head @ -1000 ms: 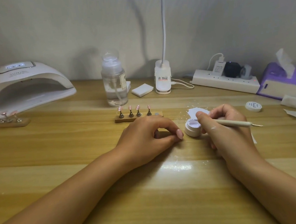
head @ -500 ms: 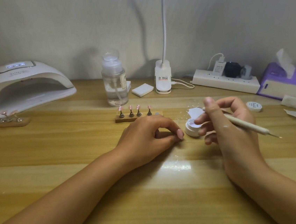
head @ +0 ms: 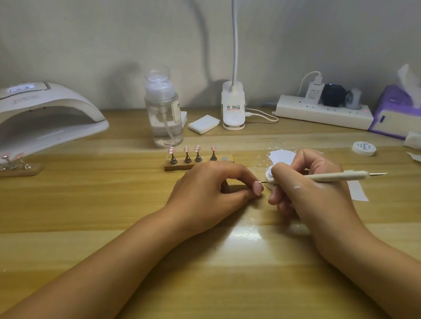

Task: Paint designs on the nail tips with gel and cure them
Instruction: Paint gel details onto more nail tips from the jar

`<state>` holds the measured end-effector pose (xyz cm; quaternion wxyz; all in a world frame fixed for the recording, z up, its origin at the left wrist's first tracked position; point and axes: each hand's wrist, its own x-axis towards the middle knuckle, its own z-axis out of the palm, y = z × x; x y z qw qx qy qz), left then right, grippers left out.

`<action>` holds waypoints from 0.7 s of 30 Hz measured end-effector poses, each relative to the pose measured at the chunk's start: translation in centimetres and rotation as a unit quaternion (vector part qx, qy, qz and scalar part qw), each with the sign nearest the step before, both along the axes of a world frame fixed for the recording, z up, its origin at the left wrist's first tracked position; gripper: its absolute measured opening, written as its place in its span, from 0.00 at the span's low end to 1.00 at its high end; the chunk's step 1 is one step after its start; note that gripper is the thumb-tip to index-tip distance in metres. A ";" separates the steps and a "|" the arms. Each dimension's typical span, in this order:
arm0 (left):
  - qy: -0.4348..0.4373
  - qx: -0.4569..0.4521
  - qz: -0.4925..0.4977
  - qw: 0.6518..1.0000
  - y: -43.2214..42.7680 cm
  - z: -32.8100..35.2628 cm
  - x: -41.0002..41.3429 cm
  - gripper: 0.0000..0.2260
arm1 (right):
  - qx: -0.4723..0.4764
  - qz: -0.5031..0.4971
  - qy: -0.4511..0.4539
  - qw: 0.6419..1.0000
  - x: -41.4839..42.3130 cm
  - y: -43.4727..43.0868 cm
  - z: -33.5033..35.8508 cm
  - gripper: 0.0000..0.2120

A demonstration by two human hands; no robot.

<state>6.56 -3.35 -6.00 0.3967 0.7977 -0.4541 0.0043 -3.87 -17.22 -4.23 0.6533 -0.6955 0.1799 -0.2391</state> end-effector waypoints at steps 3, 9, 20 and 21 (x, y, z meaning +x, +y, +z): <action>-0.002 0.000 0.000 1.000 0.0 0.0 0.0 0.04 | 0.004 0.005 -0.007 1.000 0.0 0.1 0.1 0.14; 0.001 0.001 0.003 1.000 -0.1 0.0 0.1 0.03 | 0.018 0.015 -0.023 0.999 0.0 0.4 0.4 0.12; 0.001 0.000 0.001 1.000 0.0 0.0 0.0 0.03 | -0.003 0.009 -0.006 1.000 0.1 0.2 0.1 0.12; 0.001 -0.001 -0.001 1.000 0.0 0.0 0.0 0.03 | -0.003 0.009 -0.007 1.000 0.1 0.2 0.1 0.12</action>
